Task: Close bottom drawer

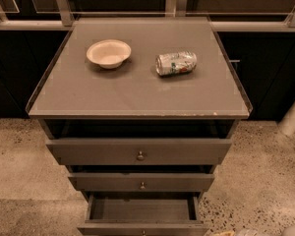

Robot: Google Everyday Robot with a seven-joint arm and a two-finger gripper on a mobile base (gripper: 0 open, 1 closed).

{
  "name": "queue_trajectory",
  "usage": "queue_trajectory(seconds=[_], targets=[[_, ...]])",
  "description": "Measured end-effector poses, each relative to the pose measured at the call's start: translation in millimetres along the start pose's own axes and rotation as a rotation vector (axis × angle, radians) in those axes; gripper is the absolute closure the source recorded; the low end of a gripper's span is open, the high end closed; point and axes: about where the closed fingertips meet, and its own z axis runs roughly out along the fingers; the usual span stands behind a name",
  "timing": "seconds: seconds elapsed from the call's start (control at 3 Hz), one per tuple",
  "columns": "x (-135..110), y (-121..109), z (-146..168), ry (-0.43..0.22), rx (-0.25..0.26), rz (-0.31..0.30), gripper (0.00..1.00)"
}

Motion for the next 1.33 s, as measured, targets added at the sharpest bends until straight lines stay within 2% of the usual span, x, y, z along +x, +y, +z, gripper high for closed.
queue_trajectory(seconds=[0.33,0.67,1.33], targets=[[30.8,-13.0,43.4,-0.011,-0.045,0.078,1.00],[38.4,-8.2,54.6,-0.012,-0.069,0.098,1.00],[-6.7,-59.7,49.6,-0.058,0.022,0.056,1.00]])
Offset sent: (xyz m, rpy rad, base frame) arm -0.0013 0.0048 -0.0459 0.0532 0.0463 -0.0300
